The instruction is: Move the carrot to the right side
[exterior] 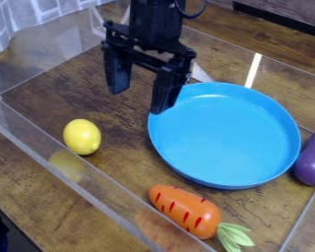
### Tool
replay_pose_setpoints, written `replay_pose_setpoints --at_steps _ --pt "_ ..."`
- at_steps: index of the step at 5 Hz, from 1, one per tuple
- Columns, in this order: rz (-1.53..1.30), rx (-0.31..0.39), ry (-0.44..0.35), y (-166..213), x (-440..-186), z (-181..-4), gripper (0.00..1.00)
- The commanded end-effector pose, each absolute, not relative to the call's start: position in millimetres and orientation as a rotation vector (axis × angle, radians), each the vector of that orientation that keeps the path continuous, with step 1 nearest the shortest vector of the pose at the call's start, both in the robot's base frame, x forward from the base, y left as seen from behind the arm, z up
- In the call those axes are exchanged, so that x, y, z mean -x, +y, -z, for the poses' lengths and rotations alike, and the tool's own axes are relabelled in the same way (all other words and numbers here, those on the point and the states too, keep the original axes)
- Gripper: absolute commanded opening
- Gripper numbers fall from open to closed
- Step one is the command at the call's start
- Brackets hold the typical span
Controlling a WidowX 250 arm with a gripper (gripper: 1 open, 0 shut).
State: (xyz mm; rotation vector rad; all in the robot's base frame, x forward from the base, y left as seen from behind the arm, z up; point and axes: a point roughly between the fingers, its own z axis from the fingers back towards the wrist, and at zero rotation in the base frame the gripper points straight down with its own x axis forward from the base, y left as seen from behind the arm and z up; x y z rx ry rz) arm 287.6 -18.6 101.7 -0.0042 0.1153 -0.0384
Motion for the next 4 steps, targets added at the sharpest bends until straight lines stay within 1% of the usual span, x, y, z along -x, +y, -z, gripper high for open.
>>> replay_pose_setpoints --at_steps 1,3,4 --pt "0.056 0.005 0.091 -25.3 -289.1 -103.4 1.00" --pt "0.079 0.002 0.082 -40.0 -285.5 -90.5 1.00" --pt "0.096 -0.001 0.070 -53.6 -277.3 -84.5 1.00"
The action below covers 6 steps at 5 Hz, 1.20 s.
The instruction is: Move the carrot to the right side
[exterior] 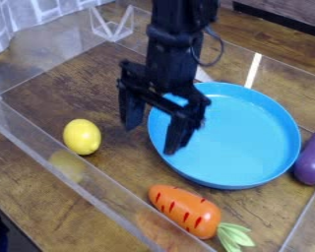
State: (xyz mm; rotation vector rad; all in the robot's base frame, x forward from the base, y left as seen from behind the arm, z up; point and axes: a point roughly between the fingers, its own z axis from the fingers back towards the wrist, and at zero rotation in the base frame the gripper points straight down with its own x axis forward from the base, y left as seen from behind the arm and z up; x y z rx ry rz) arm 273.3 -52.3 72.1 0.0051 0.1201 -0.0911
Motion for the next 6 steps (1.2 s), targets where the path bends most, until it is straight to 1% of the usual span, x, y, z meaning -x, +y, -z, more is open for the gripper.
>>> replay_pose_setpoints --at_steps 1,2,3,6 --pt "0.124 -0.005 0.052 -71.3 -266.1 -72.9 1.00" --pt "0.135 -0.005 0.036 -87.9 -259.6 -56.0 1.00" --pt "0.170 -0.006 0.037 -99.6 -255.6 -39.8 1.00" --pt "0.256 0.005 0.046 -115.7 -250.5 -15.0 1.00"
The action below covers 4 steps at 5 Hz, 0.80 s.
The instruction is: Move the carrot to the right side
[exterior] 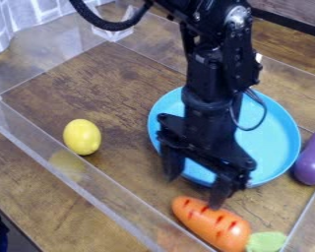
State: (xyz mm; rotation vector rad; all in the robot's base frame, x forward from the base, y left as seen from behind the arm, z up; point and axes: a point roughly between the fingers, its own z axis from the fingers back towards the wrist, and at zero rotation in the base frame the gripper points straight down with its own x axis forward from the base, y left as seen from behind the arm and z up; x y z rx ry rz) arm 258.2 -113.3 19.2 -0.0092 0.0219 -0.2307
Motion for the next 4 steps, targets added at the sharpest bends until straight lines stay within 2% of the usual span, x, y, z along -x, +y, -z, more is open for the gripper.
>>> replay_pose_setpoints --at_steps 1,4 --pt "0.275 0.012 0.050 -122.5 -248.0 -14.6 1.00" --pt "0.345 0.043 0.040 -141.3 -251.4 -21.1 1.00"
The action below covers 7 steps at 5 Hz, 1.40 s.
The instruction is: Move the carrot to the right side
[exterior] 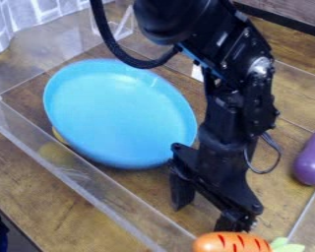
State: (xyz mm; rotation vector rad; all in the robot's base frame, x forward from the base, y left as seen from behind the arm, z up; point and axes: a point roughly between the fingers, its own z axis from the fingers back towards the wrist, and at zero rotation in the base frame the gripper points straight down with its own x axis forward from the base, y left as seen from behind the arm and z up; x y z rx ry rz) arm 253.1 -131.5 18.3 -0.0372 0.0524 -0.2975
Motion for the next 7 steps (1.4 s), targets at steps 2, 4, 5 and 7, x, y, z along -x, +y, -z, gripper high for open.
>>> replay_pose_setpoints --at_steps 2,4,5,7 --pt "0.381 0.080 0.035 -156.2 -251.3 -22.1 1.00" --pt "0.406 0.109 0.040 -167.0 -250.4 -21.9 1.00" --pt "0.417 0.123 0.046 -172.8 -250.6 -21.7 1.00" --pt "0.428 0.134 0.056 -177.5 -248.7 -20.4 1.00"
